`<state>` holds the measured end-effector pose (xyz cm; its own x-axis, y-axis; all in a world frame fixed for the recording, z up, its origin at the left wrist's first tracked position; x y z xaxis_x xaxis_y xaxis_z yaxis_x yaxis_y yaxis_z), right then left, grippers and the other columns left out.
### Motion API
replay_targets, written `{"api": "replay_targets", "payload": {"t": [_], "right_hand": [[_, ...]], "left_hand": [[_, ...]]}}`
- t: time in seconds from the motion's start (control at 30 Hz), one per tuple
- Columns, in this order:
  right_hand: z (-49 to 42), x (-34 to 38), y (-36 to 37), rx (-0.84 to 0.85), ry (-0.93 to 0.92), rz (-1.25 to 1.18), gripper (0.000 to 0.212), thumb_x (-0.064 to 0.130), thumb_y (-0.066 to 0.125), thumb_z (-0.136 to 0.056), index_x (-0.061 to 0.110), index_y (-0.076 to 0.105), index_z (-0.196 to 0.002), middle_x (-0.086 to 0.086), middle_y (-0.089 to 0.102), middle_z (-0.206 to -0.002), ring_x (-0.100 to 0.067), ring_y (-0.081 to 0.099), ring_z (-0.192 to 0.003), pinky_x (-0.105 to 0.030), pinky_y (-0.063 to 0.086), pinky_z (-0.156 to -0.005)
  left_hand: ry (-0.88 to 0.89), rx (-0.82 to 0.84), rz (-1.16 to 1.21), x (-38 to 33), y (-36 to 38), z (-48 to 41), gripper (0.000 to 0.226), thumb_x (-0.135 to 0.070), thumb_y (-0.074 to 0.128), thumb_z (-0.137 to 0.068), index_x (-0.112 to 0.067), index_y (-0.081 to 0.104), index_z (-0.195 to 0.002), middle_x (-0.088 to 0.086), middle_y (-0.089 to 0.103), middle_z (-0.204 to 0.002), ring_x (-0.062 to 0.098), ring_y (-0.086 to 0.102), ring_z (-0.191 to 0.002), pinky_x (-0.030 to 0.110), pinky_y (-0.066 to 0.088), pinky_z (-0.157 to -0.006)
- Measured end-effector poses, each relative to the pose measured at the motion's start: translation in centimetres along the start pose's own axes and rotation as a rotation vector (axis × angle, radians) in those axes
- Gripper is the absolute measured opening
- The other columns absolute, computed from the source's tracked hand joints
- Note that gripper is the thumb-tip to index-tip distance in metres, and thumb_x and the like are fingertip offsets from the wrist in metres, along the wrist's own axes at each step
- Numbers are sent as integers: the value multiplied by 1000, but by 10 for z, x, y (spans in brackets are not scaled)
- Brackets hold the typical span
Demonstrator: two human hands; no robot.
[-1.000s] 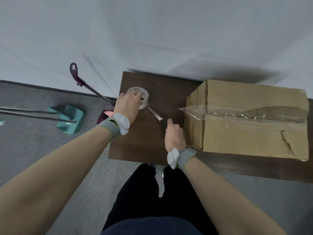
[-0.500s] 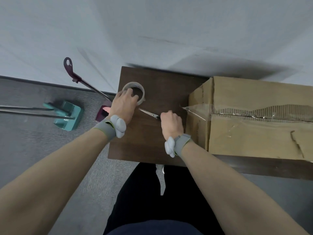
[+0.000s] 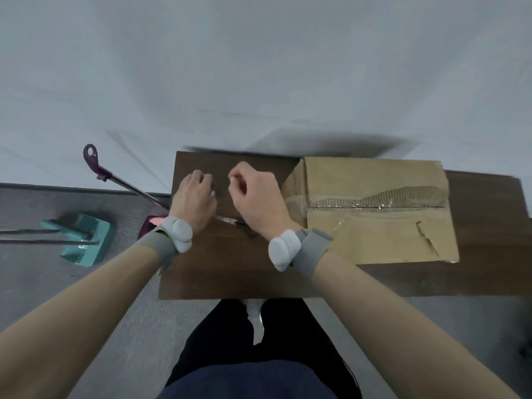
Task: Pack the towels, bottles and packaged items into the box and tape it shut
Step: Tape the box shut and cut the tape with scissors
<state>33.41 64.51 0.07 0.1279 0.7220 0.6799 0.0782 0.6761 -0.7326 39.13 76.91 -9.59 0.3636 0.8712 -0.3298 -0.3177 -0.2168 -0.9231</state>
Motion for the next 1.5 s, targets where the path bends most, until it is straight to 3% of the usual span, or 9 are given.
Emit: {"api": "replay_targets", "payload": {"t": [0.13,0.37,0.53,0.63,0.73,0.87,1.23,1.4,1.5], "right_hand": [[-6,-33,-74,-268,101,80,12,24,56,-101,14,64,-102,-5,68,-74,-32,65,-71,-44,50,-65],[39,-150,-131,-393,424,366,20,37,47,-106,20,49,-95,2,53,-70,-28,54,-64,-33,34,-60],[45,-157,-122,-396,352,438,22,34,47,-107,19,44,-93,8,40,-60,-24,42,-52,-30,23,-48],[45,-160,-124,-409,371,479,24,35,45,-108,14,48,-95,4,45,-64,-24,41,-51,-30,21,-48],[44,-157,-120,-397,364,515,25,35,44,-108,14,48,-96,3,47,-65,-23,41,-52,-28,19,-47],[43,-160,-116,-372,378,507,24,35,42,-109,15,46,-96,1,52,-68,-23,48,-56,-32,36,-51],[42,-162,-116,-371,384,517,24,34,41,-109,13,47,-98,0,55,-70,-23,47,-56,-31,30,-50],[42,-162,-114,-402,360,517,22,33,43,-108,17,41,-93,2,53,-66,-20,44,-51,-26,22,-47],[42,-163,-114,-429,357,523,21,32,44,-107,19,37,-91,2,51,-64,-19,41,-49,-24,15,-48]], "left_hand": [[-1,133,407,-45,7,-9,17,-24,58,-98,-10,63,-105,8,66,-106,28,62,-99,42,48,-90],[-132,562,948,-123,53,3,69,-73,49,-77,-15,69,-108,7,73,-112,26,65,-112,45,45,-107],[-248,550,1156,-130,68,1,21,-38,62,-92,-18,64,-86,0,72,-84,21,68,-87,38,47,-88],[-248,586,1276,-136,65,2,19,-29,65,-93,-16,64,-78,0,69,-76,17,68,-75,38,51,-83],[-179,624,1304,-134,56,6,24,-30,76,-83,-11,65,-92,6,72,-84,21,71,-81,32,56,-77],[-125,621,1316,-126,49,8,36,-19,82,-83,-2,67,-111,9,73,-91,22,69,-82,31,58,-81],[-122,426,1096,-114,60,-5,39,-23,91,-72,-7,68,-100,12,78,-81,23,76,-73,22,58,-67],[-254,432,1073,-111,75,-3,60,-35,96,-61,-13,64,-106,6,79,-83,19,78,-79,44,58,-90],[-348,324,880,-95,66,-5,67,-47,100,-47,-22,65,-99,-5,78,-80,8,74,-76,29,57,-76]]}}
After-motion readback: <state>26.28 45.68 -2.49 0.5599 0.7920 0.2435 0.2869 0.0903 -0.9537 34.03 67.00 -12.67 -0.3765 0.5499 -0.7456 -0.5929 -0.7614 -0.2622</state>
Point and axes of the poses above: each hand's wrist, its own z-axis away from the middle knuckle, its own y-axis out of the palm, x = y × z, the point moved 9 cm from there along -z, towards the middle knuckle
